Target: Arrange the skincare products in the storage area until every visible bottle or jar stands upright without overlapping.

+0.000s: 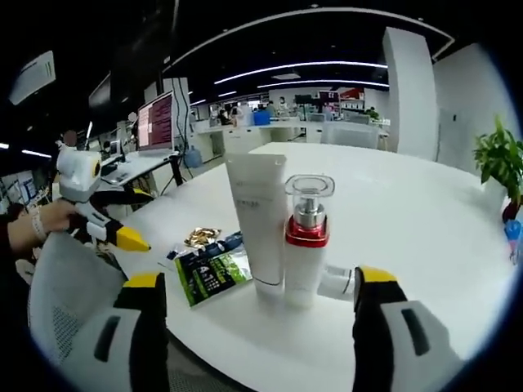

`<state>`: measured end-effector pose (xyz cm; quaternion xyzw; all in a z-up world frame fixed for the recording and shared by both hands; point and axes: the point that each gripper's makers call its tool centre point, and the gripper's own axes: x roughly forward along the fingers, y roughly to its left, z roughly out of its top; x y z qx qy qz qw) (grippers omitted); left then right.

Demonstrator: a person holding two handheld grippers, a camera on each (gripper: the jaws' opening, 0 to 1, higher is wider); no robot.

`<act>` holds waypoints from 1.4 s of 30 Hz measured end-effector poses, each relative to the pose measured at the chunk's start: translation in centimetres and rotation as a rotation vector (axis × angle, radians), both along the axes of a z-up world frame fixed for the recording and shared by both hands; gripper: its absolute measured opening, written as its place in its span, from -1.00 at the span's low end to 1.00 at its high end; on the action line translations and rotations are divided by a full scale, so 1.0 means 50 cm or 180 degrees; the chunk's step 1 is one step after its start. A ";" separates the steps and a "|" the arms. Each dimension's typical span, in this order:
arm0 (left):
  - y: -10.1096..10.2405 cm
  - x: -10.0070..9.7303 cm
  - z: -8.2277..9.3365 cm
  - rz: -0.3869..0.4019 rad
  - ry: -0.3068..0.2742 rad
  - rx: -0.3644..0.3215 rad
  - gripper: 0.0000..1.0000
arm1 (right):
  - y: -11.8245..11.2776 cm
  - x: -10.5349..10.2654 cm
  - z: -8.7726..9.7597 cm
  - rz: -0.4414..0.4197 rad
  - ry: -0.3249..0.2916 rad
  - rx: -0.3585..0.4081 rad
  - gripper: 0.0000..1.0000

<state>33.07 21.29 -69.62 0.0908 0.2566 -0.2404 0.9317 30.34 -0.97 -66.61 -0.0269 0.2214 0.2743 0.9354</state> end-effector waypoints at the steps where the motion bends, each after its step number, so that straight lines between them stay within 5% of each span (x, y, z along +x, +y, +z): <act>1: -0.002 0.002 -0.001 -0.0015 -0.0010 0.0031 0.95 | -0.002 -0.003 0.000 -0.0004 0.0003 0.0007 0.90; 11: -0.010 -0.007 -0.022 -0.0108 0.0126 0.0146 0.94 | -0.027 -0.024 0.051 -0.0092 -0.0290 -0.0016 0.89; 13: -0.015 -0.009 -0.025 -0.0151 0.0158 0.0125 0.95 | -0.038 -0.021 0.056 -0.0077 -0.0399 -0.0214 0.86; 18: -0.047 -0.018 -0.042 -0.0539 0.0355 0.0385 0.95 | -0.034 -0.022 0.058 -0.0002 -0.0453 -0.0137 0.89; 24: -0.092 0.036 -0.012 -0.0737 0.0188 0.0434 0.95 | -0.034 -0.019 0.047 0.0012 -0.0382 -0.0060 0.95; 30: -0.136 0.072 -0.021 -0.0887 0.0209 0.0430 0.94 | -0.031 -0.021 0.052 0.0042 -0.0363 0.0114 0.93; 42: -0.167 0.145 -0.052 -0.1295 0.0268 0.0829 0.68 | -0.036 -0.017 0.046 0.0009 -0.0375 -0.0008 0.93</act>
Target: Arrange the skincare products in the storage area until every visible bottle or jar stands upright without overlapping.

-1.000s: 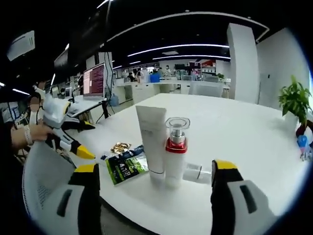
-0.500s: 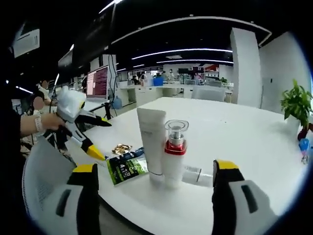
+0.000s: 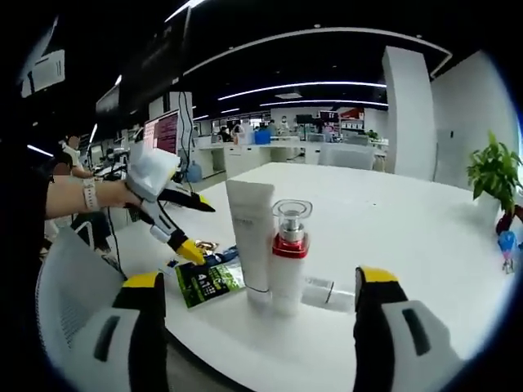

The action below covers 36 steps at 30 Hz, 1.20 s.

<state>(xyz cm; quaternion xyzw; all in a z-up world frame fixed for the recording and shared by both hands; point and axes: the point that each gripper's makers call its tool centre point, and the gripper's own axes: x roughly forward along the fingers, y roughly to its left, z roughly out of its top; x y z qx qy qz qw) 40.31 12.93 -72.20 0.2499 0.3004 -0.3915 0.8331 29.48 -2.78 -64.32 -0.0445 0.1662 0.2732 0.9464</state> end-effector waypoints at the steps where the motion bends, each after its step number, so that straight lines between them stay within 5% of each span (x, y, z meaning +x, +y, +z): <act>1: -0.005 0.003 -0.003 -0.0045 0.0042 0.0017 0.63 | 0.001 -0.001 0.001 0.0008 -0.0021 -0.0019 0.93; 16: -0.100 0.041 -0.039 -0.0670 0.0257 0.0201 0.07 | -0.007 0.006 0.000 -0.0073 -0.0009 0.0012 0.91; 36: -0.197 0.050 -0.080 -0.1308 0.0589 0.0409 -0.35 | -0.014 0.010 -0.006 -0.0160 0.0020 -0.0062 0.86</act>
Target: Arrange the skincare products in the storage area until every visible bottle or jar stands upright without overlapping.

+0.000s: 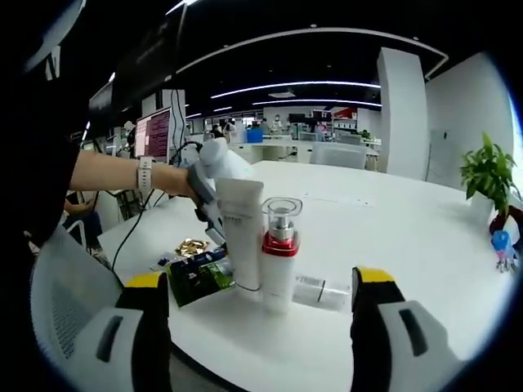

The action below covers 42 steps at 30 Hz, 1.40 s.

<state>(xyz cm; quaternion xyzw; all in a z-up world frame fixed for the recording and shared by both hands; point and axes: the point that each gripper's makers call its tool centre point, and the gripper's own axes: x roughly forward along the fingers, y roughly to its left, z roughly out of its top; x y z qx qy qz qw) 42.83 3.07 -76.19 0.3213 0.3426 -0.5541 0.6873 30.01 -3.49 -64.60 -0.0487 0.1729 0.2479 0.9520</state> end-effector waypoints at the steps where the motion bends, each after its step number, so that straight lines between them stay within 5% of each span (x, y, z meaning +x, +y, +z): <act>1: -0.002 -0.001 -0.002 -0.0026 0.0024 0.0012 -0.36 | 0.000 0.000 -0.001 0.0001 0.0005 -0.0012 0.86; 20: -0.007 -0.001 -0.038 -0.0261 0.0139 0.0349 -0.62 | -0.008 0.004 0.002 -0.0077 -0.0037 -0.0017 0.83; 35: 0.003 0.023 -0.036 0.0098 0.0160 0.0283 -0.67 | -0.011 0.007 0.006 -0.0096 -0.0087 -0.0006 0.79; 42: 0.018 0.043 -0.016 0.0255 -0.0028 0.0184 -0.67 | -0.009 0.007 0.007 -0.0074 -0.0111 -0.0010 0.78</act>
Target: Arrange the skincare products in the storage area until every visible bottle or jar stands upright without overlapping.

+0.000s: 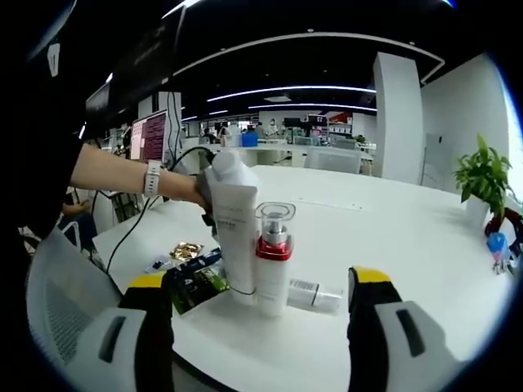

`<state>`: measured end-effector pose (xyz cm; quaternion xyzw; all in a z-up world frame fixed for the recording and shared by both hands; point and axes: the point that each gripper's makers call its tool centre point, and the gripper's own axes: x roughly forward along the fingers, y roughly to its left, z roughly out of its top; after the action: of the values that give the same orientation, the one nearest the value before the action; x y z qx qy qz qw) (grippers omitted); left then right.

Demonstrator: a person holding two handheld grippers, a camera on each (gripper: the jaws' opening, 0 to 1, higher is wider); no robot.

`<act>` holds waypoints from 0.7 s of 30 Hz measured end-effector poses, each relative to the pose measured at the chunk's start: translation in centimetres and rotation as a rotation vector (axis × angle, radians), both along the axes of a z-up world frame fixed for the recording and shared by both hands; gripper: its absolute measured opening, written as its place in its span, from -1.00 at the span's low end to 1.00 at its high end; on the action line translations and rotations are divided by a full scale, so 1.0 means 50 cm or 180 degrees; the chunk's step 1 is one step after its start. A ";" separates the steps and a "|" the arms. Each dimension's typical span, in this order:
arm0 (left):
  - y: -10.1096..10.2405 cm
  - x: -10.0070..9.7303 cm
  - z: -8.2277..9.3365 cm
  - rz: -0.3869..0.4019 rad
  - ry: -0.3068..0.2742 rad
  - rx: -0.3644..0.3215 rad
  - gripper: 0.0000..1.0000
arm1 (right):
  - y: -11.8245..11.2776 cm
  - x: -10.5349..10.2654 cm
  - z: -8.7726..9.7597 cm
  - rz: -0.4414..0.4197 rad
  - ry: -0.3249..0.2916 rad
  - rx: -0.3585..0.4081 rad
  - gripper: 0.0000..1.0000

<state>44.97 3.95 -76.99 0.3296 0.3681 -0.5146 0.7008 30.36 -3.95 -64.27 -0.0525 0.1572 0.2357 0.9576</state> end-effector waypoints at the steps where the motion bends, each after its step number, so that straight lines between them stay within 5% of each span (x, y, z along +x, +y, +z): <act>1: 0.002 0.005 0.005 0.0060 -0.0037 -0.0031 -0.67 | 0.001 0.000 0.000 0.0008 0.0003 0.0004 0.77; 9: 0.019 0.025 0.044 0.0427 -0.0267 -0.0192 -0.67 | 0.005 -0.002 -0.002 0.0046 0.0011 -0.0006 0.74; 21: 0.053 0.018 0.087 0.0852 -0.0341 -0.0524 -0.68 | 0.013 -0.004 0.001 0.0132 -0.0022 0.0011 0.72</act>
<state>45.84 6.62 -72.63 0.2461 0.3274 -0.4268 0.8063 30.14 -3.30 -64.20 -0.0549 0.1524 0.2556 0.9531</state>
